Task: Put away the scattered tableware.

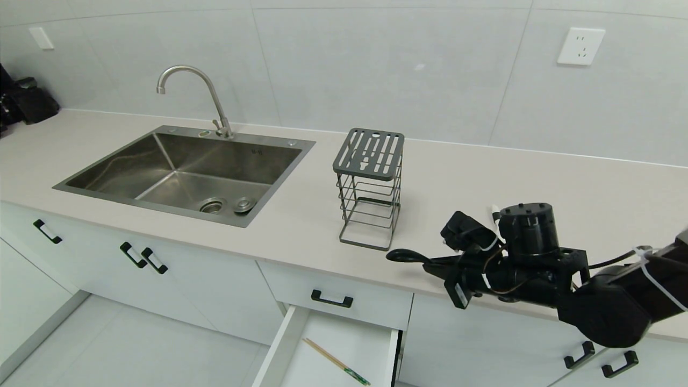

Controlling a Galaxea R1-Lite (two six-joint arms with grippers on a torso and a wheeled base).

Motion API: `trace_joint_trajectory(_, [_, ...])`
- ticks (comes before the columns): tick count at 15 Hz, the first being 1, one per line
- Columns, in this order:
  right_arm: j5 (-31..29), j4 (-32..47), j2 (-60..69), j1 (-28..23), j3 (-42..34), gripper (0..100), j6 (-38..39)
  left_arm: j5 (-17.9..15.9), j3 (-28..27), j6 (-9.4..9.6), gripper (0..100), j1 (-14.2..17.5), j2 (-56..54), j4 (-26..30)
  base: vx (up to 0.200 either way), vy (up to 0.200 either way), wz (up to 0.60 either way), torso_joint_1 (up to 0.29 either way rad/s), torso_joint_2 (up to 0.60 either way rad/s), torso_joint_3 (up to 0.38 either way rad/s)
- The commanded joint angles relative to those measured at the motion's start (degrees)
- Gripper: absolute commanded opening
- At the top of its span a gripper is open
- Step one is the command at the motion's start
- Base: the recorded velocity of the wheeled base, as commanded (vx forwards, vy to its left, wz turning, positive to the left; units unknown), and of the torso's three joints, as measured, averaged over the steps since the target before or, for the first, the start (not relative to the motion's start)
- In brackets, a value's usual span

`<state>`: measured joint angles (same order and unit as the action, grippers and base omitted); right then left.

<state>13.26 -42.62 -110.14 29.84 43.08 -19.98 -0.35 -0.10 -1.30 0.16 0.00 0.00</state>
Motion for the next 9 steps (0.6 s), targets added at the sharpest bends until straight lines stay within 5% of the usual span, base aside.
trace_joint_trajectory(1, [-0.78,-1.33,3.62,1.89,-5.29,0,0.29,0.0,0.01,-0.01,100,0.02,0.0,0.0,0.0,0.0,0.0,0.0,0.0,0.0])
trace_joint_trajectory(9, [-3.07,-1.33,6.43,12.7,-2.39,0,1.44,0.0,0.01,-0.01,100,0.02,0.0,0.0,0.0,0.0,0.0,0.0,0.0,0.0])
